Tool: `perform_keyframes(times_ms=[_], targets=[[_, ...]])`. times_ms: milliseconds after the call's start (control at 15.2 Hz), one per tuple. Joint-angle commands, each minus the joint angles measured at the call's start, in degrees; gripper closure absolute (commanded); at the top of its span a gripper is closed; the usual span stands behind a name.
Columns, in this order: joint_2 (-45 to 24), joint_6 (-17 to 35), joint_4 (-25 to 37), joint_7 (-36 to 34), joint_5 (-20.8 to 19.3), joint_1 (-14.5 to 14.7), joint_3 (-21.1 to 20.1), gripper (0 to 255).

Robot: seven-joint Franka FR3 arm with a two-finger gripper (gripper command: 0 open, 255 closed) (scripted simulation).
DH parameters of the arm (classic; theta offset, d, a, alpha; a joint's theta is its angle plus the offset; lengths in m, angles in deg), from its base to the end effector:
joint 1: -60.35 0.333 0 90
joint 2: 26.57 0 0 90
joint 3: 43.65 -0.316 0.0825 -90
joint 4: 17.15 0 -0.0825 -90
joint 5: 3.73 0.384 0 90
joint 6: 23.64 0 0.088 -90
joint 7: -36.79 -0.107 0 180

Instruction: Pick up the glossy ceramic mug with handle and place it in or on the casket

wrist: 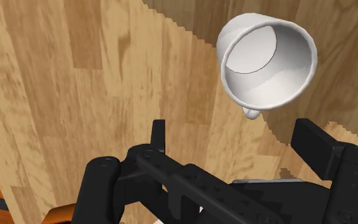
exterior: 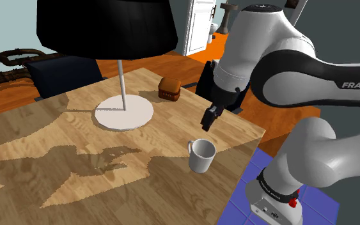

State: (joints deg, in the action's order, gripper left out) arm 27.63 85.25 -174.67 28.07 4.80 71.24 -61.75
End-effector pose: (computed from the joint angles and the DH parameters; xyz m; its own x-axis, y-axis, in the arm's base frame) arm 0.2491 0.1483 0.4653 0.9760 0.1958 0.0951 0.1866 -0.9776 0.0971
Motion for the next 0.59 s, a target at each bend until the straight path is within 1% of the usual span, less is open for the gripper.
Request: perform_keyframes(times_ms=[0, 396, 462, 528], targets=[[-0.81, 2.71, -1.68, -2.4, 2.52, 1.81, -2.72, 0], [-5.67, 12.04, -5.74, -8.47, 9.37, 6.63, -10.61, 0], [-6.74, 13.54, -6.07, -9.33, 10.3, 7.21, -11.83, 0], [-7.31, 14.58, -6.56, -9.33, 10.5, 7.18, -12.12, 0]])
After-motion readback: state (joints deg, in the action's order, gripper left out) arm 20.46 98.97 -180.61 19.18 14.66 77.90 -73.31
